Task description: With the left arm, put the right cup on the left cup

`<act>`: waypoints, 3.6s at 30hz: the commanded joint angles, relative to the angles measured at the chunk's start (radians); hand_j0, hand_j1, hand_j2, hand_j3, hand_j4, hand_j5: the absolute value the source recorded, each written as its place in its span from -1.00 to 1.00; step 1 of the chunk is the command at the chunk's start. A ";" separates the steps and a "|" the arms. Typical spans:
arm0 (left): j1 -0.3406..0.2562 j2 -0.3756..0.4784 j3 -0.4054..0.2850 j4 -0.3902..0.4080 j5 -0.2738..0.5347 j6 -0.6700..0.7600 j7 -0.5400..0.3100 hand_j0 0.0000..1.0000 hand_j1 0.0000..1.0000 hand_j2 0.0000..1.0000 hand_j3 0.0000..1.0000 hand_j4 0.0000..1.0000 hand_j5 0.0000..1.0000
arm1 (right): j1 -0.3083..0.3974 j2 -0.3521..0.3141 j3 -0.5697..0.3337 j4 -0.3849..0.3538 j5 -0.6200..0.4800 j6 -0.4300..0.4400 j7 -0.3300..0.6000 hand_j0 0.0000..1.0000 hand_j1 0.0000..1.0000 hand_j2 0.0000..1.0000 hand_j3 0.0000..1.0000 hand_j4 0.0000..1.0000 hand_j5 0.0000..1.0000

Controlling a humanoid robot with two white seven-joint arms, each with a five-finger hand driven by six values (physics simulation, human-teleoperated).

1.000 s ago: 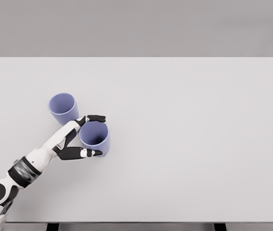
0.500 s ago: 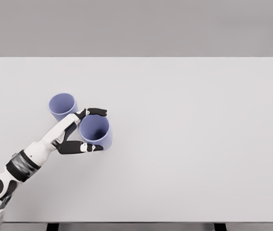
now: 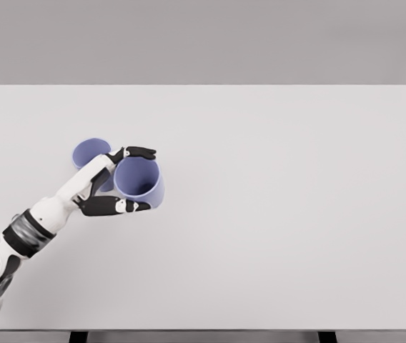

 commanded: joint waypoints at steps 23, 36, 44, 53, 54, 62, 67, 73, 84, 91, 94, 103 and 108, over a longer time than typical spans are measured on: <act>-0.069 0.109 0.003 -0.007 0.164 -0.008 -0.001 0.38 0.38 0.38 0.38 0.38 0.38 | 0.000 0.000 0.000 0.000 0.000 0.000 0.000 1.00 1.00 1.00 1.00 1.00 1.00; -0.120 0.155 0.003 -0.004 0.231 0.003 -0.001 0.38 0.38 0.38 0.38 0.38 0.38 | 0.000 0.000 0.000 0.000 0.000 0.000 0.000 1.00 1.00 1.00 1.00 1.00 1.00; -0.152 0.181 0.008 -0.002 0.263 0.030 -0.001 0.38 0.38 0.38 0.38 0.38 0.38 | 0.000 0.000 0.000 0.000 0.000 0.000 0.000 1.00 1.00 1.00 1.00 1.00 1.00; -0.186 0.195 0.012 0.001 0.297 0.082 -0.001 0.39 0.39 0.39 0.39 0.39 0.39 | 0.000 0.000 0.000 0.000 0.000 0.000 0.000 1.00 1.00 1.00 1.00 1.00 1.00; -0.186 0.195 0.017 0.002 0.299 0.093 -0.001 0.39 0.39 0.39 0.39 0.39 0.39 | 0.000 0.000 0.000 0.000 0.001 0.000 0.000 1.00 1.00 1.00 1.00 1.00 1.00; -0.193 0.195 0.048 0.008 0.302 0.138 -0.001 0.39 0.39 0.39 0.39 0.39 0.39 | 0.000 0.000 0.000 0.000 0.000 0.000 0.000 1.00 1.00 1.00 1.00 1.00 1.00; -0.207 0.195 0.048 0.025 0.300 0.194 -0.001 0.39 0.39 0.39 0.39 0.39 0.39 | 0.000 0.000 0.000 0.000 0.001 0.000 0.000 1.00 1.00 1.00 1.00 1.00 1.00; -0.209 0.195 0.060 0.045 0.297 0.213 0.000 0.39 0.39 0.39 0.39 0.39 0.39 | 0.000 0.000 0.000 0.000 0.001 0.000 0.000 1.00 1.00 1.00 1.00 1.00 1.00; -0.224 0.195 0.075 0.094 0.299 0.250 0.000 0.40 0.40 0.40 0.40 0.40 0.40 | 0.000 0.000 0.000 0.000 0.000 0.000 0.000 1.00 1.00 1.00 1.00 1.00 1.00; -0.226 0.197 0.075 0.104 0.302 0.268 0.000 0.40 0.40 0.40 0.40 0.40 0.40 | 0.000 0.000 0.000 0.000 0.000 0.000 0.000 1.00 1.00 1.00 1.00 1.00 1.00; -0.222 0.217 0.086 0.088 0.320 0.269 0.000 0.39 0.39 0.39 0.39 0.39 0.39 | 0.000 0.000 0.000 0.000 0.000 0.000 0.000 1.00 1.00 1.00 1.00 1.00 1.00; -0.209 0.241 0.088 0.045 0.339 0.268 0.000 0.40 0.40 0.40 0.40 0.40 0.40 | 0.000 0.000 0.000 0.000 0.000 0.001 0.000 1.00 1.00 1.00 1.00 1.00 1.00; -0.206 0.241 0.086 0.044 0.339 0.266 0.000 0.40 0.40 0.40 0.40 0.40 0.40 | 0.000 0.000 0.000 0.000 0.000 0.000 0.000 1.00 1.00 1.00 1.00 1.00 1.00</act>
